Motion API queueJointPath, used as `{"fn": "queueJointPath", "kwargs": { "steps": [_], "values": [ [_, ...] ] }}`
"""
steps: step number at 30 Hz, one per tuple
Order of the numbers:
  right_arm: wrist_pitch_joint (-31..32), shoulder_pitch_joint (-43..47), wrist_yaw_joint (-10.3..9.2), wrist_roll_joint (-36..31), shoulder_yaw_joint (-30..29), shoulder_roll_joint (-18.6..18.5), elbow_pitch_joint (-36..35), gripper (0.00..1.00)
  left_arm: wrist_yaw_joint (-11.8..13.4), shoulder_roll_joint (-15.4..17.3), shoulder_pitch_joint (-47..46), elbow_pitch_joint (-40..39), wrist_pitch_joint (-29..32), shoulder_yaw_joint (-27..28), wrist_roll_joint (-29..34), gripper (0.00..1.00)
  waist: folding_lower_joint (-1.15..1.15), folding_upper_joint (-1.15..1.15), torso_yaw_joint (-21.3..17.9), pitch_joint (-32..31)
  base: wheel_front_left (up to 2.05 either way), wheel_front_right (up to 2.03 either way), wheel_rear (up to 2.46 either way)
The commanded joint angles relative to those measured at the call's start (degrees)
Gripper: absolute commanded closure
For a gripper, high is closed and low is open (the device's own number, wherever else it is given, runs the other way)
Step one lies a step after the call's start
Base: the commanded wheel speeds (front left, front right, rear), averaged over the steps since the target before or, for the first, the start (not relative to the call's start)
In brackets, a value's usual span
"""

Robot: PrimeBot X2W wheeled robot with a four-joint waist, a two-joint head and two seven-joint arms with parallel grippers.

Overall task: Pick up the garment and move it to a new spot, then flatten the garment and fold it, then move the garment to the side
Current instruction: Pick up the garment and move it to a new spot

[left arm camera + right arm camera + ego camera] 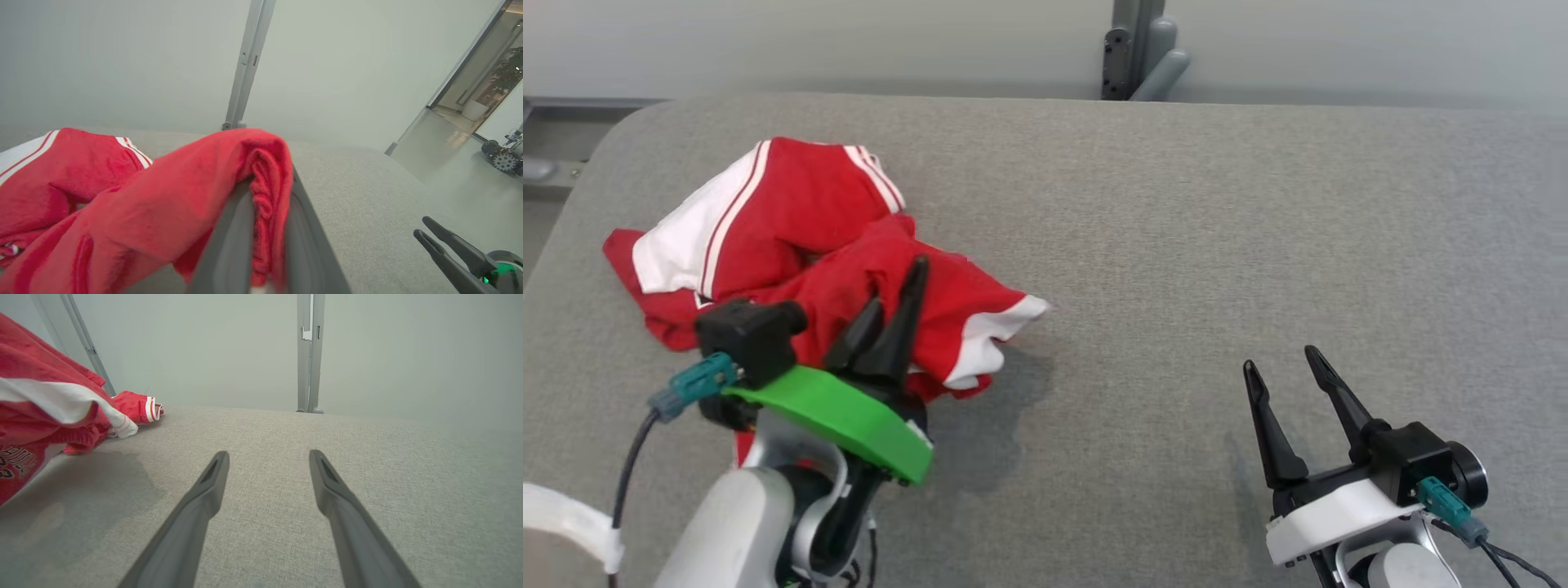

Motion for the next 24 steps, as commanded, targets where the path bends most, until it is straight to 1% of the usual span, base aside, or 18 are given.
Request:
{"fn": "queueJointPath", "kwargs": {
  "steps": [1,2,3,7,8,9,11,13,16,17,18,21,24],
  "values": [
    [-0.2,0.7,-0.08,0.8,0.0,-0.1,0.0,0.00,-0.6,-1.5,-1.8,-0.9,1.0,-1.9,0.0,1.00,0.00,0.64,-7.1,-2.3,0.00,0.00,0.00],
    [-0.2,0.9,-0.08,1.1,-0.2,-0.1,-0.1,0.00,-1.0,-2.2,-2.9,-0.9,1.5,-2.9,0.4,1.00,0.00,0.64,-8.1,-2.4,0.00,0.00,0.00],
    [-0.2,0.9,-0.08,1.1,-0.2,-0.1,-0.1,0.00,-1.0,-2.2,-2.9,-0.9,1.5,-2.9,0.4,1.00,0.00,0.64,-8.1,-2.4,0.00,0.00,0.00],
    [-0.2,1.2,-0.08,1.6,0.3,-0.1,0.0,0.00,-2.1,-5.9,-7.7,1.7,2.5,-6.5,1.2,1.00,0.00,0.64,-12.7,-3.0,0.00,0.00,0.00],
    [-0.2,1.1,-0.08,1.7,0.2,-0.1,-0.1,0.00,-2.5,-7.2,-9.2,2.8,2.7,-7.4,1.0,1.00,0.00,0.64,-13.8,-3.0,0.00,0.00,0.00],
    [-0.2,0.9,-0.08,1.9,0.4,-0.1,-0.1,0.00,-3.4,-9.3,-11.8,5.5,3.0,-8.2,-0.2,1.00,0.00,0.64,-16.1,-3.1,0.00,0.00,0.00],
    [-0.2,0.7,-0.08,2.2,0.6,0.0,0.0,0.00,-3.9,-9.9,-14.6,9.1,3.4,-9.0,0.2,1.00,0.00,0.64,-18.4,-3.2,0.00,0.00,0.00],
    [-0.2,0.7,-0.08,2.5,0.8,0.0,0.1,0.00,-4.1,-10.7,-16.5,13.5,3.8,-9.4,0.1,1.00,0.00,0.64,-20.5,-3.1,0.00,0.00,0.00],
    [-0.2,0.5,-0.08,2.9,1.2,-0.1,0.1,0.00,-3.9,-10.8,-18.7,21.8,4.2,-9.8,1.2,1.00,0.00,0.64,-23.4,-2.6,0.00,0.00,0.00],
    [-0.2,0.5,-0.08,3.0,1.3,-0.1,0.0,0.00,-3.9,-11.1,-18.7,25.0,4.4,-9.8,0.4,1.00,0.00,0.64,-24.2,-2.3,0.00,0.00,0.00],
    [-0.2,0.5,-0.08,3.3,1.5,0.0,0.0,0.00,-4.4,-11.0,-19.3,31.2,4.4,-10.2,0.6,1.00,0.00,0.64,-25.5,-1.7,0.00,0.00,0.00],
    [-0.2,0.3,-0.08,3.3,2.0,0.0,0.0,0.00,-5.0,-11.2,-19.4,40.8,2.3,-10.8,1.4,1.00,0.00,0.64,-27.0,-0.6,0.00,0.00,0.00],
    [-0.2,0.1,-0.08,3.3,2.2,0.0,0.1,0.00,-5.8,-12.1,-19.8,48.0,-0.6,-11.8,1.9,1.00,0.00,0.64,-27.6,0.3,0.00,0.00,0.00]
  ]
}}
